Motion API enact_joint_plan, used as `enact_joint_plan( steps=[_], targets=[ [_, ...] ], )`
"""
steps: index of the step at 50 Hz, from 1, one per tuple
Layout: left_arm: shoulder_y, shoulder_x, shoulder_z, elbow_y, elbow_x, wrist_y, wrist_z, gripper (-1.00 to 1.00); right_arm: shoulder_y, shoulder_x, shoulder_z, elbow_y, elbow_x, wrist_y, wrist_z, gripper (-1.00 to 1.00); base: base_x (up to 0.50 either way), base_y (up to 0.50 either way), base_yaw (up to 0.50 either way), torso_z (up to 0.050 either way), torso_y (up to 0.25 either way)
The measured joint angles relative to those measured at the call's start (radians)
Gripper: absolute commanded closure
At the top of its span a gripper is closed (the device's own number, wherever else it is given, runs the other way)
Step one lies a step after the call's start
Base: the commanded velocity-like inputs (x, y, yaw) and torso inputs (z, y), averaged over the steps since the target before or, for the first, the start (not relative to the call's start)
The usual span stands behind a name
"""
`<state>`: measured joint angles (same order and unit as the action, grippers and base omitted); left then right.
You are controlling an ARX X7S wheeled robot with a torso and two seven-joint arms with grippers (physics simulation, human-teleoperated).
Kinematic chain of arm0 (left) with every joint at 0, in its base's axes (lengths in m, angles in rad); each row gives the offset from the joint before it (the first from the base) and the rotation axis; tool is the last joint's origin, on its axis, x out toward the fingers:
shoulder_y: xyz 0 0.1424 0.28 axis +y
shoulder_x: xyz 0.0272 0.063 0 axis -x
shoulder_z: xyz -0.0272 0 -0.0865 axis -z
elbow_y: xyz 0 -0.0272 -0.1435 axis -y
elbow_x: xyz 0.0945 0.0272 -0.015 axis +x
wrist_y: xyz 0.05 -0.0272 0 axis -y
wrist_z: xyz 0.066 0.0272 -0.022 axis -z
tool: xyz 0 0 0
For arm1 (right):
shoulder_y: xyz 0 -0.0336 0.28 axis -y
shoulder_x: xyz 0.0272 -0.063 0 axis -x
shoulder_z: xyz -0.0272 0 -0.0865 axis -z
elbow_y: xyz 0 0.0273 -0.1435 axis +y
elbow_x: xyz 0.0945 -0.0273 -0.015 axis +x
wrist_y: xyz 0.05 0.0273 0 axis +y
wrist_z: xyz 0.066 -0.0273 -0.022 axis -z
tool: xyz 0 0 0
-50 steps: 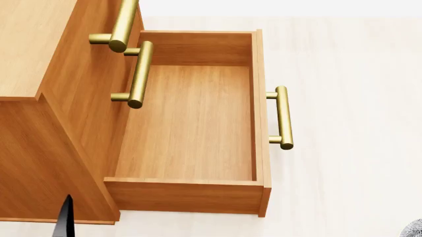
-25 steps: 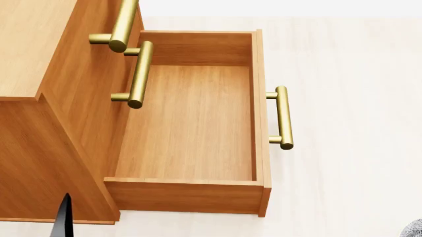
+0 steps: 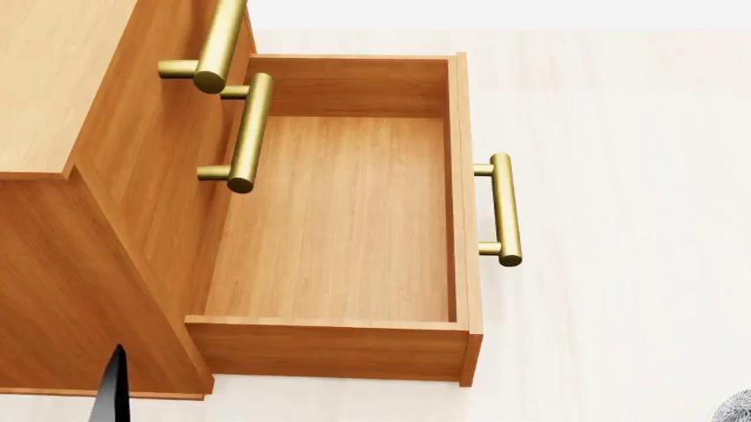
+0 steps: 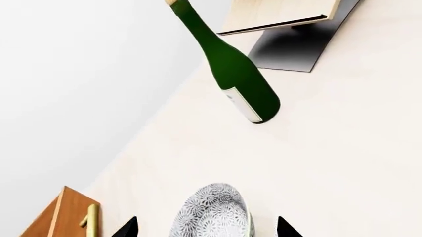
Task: Put the bowl in the bottom drawer of the cabinet and close it.
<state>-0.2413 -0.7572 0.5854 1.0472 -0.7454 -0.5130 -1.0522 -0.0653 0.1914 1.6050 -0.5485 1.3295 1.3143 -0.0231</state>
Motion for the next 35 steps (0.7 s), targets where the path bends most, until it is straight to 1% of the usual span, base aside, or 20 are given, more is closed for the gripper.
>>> enact_joint_plan(
  steps=[7,14,26,30,35],
  targets=[
    [0.0,0.0,0.005,0.0,0.003,0.004,0.001,-1.0,0.023,-0.013,-0.059,0.008,-0.053,-0.02,-0.002,-1.0,0.0,0.0,0.0,0.0,0.0],
    [0.001,-0.001,0.009,0.0,0.006,0.01,0.003,-1.0,0.047,-0.025,-0.089,-0.003,-0.049,-0.014,0.041,-1.0,0.0,0.0,0.0,0.0,0.0],
    [0.002,-0.003,0.014,0.0,0.008,0.016,0.004,-1.0,0.091,-0.033,-0.089,-0.045,0.125,0.038,0.265,-1.0,0.0,0.0,0.0,0.0,0.0],
    [0.001,-0.003,0.015,0.0,0.008,0.018,0.004,-1.0,0.101,-0.033,-0.095,-0.045,0.145,0.043,0.307,-1.0,0.0,0.0,0.0,0.0,0.0],
    [0.001,-0.004,0.016,0.0,0.008,0.02,0.004,-1.0,0.107,-0.033,-0.104,-0.038,0.139,0.039,0.323,-1.0,0.0,0.0,0.0,0.0,0.0]
  ],
)
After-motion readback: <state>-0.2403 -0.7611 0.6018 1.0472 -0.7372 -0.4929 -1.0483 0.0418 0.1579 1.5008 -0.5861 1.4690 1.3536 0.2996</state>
